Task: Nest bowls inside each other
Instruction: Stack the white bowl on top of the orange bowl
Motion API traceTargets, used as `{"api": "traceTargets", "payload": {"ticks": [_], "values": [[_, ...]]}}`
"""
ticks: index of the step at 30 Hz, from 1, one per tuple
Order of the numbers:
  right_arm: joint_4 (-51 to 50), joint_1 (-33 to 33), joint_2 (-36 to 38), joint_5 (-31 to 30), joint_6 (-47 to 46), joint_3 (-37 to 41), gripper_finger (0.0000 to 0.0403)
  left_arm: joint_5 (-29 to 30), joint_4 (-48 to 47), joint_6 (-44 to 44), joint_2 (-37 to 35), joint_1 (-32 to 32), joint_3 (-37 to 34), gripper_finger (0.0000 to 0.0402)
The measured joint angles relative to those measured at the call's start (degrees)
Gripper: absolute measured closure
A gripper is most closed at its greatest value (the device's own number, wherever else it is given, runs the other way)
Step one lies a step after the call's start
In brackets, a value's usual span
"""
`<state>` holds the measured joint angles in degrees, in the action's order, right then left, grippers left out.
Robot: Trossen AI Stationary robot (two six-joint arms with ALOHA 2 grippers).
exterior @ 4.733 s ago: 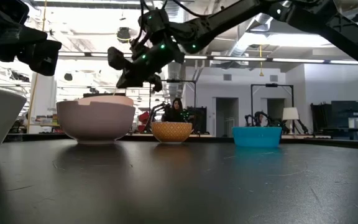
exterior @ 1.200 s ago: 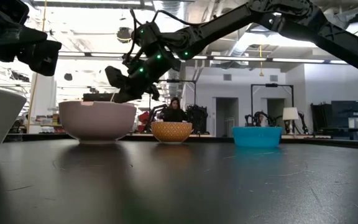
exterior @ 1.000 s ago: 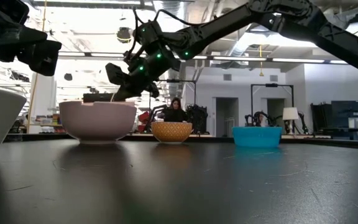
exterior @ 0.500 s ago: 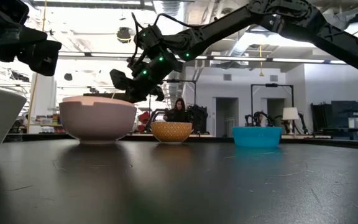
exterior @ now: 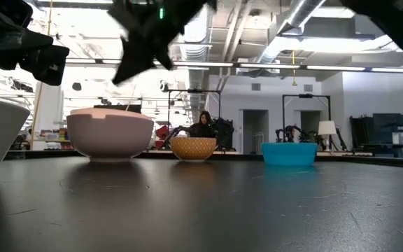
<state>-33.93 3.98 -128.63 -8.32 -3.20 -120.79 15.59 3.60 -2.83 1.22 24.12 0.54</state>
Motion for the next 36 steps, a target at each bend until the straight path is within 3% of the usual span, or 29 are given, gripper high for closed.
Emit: {"api": "traceTargets", "payload": {"ticks": [4,9,15,25,36], "values": [[-0.1,6.9,-0.8,4.8,5.0,0.0,0.0401,0.0,0.0,0.0,0.0,0.0,0.0,0.0284],[2.2,12.7,-1.1,4.6,14.0,0.1,0.0392,0.0,0.0,0.0,0.0,0.0,0.0,0.0284],[7.0,16.7,-1.5,4.1,22.5,0.1,0.032,0.0,0.0,0.0,0.0,0.0,0.0,0.0284],[13.6,17.8,-8.7,5.0,36.9,-0.5,0.0208,0.0,-0.2,0.0,0.3,0.0,0.1,0.0284],[18.4,15.5,-9.8,9.1,39.2,-0.9,0.0193,0.1,-0.2,0.1,1.0,0.0,0.1,0.0284]]}}
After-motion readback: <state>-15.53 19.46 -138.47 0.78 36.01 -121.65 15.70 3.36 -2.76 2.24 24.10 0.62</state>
